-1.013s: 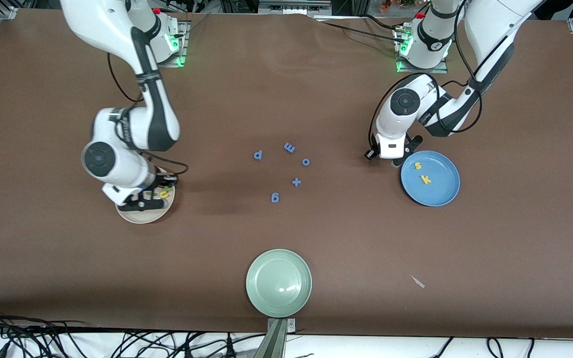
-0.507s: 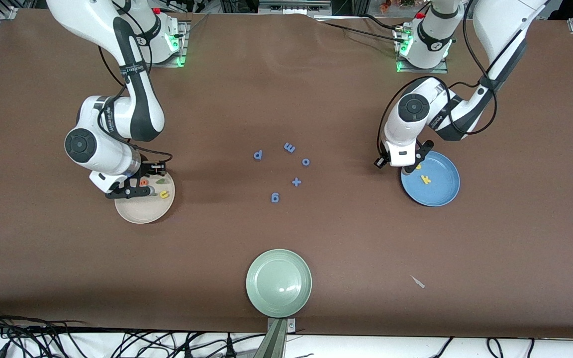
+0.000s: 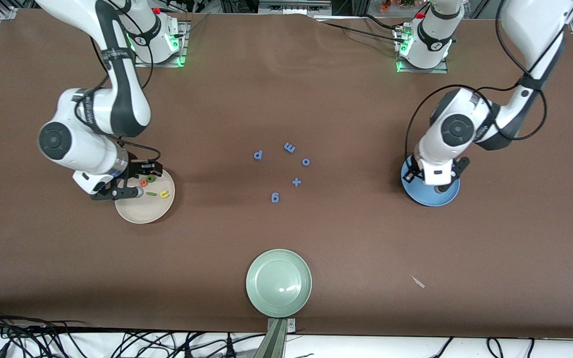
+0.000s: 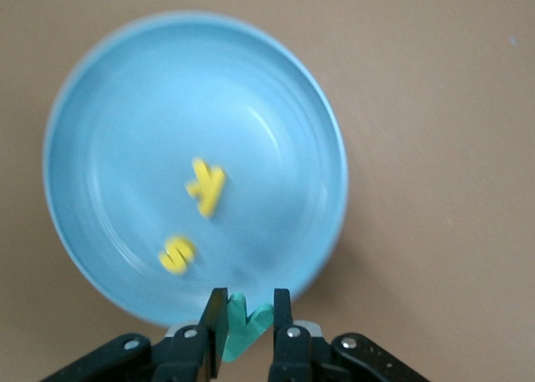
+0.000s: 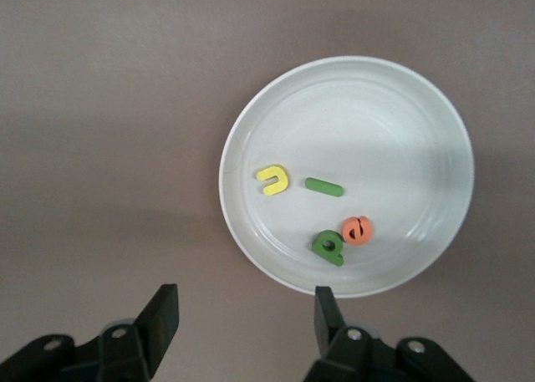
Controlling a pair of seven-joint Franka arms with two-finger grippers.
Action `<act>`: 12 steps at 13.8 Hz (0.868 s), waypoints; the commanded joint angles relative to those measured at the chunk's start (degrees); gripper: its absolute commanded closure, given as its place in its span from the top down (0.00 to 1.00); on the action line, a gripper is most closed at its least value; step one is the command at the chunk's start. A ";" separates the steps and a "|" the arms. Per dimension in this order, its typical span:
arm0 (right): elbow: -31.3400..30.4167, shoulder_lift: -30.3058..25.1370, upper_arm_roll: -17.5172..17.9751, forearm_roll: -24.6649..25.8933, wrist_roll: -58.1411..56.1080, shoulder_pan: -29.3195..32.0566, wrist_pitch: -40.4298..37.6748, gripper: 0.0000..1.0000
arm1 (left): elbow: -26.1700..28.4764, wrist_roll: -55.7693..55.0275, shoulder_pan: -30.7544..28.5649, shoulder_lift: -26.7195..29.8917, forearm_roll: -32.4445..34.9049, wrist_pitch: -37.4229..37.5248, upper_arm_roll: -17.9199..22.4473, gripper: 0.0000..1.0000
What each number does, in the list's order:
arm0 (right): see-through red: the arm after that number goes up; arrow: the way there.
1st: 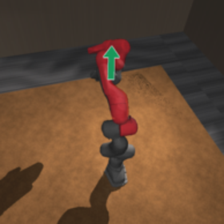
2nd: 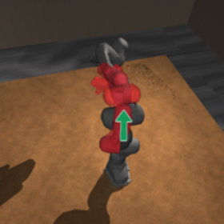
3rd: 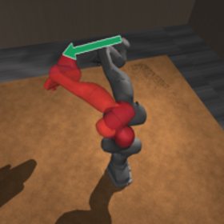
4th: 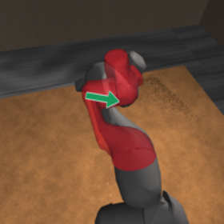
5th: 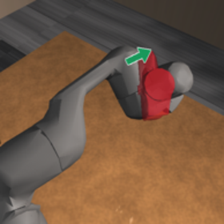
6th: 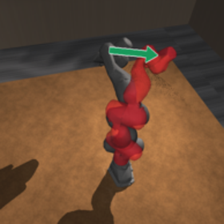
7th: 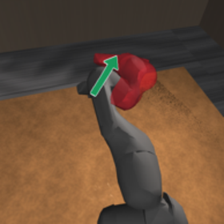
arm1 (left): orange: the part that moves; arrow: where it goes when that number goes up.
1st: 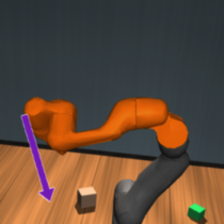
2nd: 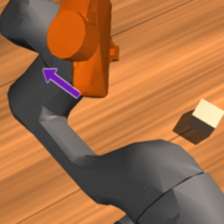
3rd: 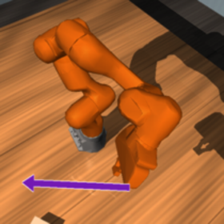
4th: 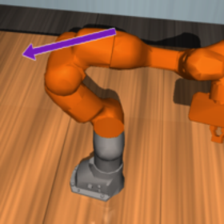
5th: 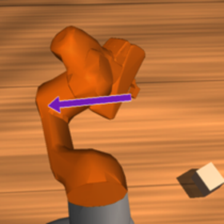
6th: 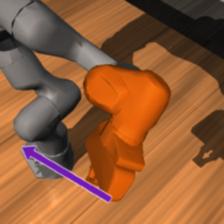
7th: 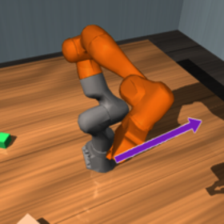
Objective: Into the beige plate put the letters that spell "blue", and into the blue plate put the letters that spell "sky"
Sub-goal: 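Release the teal letter into the blue plate while the right gripper withdraws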
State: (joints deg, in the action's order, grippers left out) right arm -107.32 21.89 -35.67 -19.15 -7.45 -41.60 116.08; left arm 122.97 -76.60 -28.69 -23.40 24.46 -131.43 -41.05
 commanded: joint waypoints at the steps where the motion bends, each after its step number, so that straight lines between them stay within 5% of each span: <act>1: 8.93 -0.62 -2.38 2.61 0.51 -0.32 -10.84 0.75 | 0.60 8.30 -5.40 1.07 -1.69 0.91 -0.43 0.22; 5: 19.41 -1.15 -4.84 5.96 0.25 -0.32 -23.94 0.75 | 2.27 9.02 -5.94 0.72 -0.81 0.56 -0.34 0.26; 10: 23.82 -3.34 -4.68 10.35 -0.54 -0.41 -27.57 0.75 | 4.12 9.02 -8.04 0.72 2.18 -0.23 -0.26 0.33; 12: 23.04 -7.20 -0.75 12.11 0.15 3.08 -27.66 0.75 | 4.12 9.02 -7.96 0.72 2.18 -0.23 -0.34 0.48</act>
State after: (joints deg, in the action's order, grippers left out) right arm -83.71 18.55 -39.88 -8.99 -7.53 -41.34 89.67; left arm 126.27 -68.56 -35.99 -23.69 25.70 -131.36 -41.01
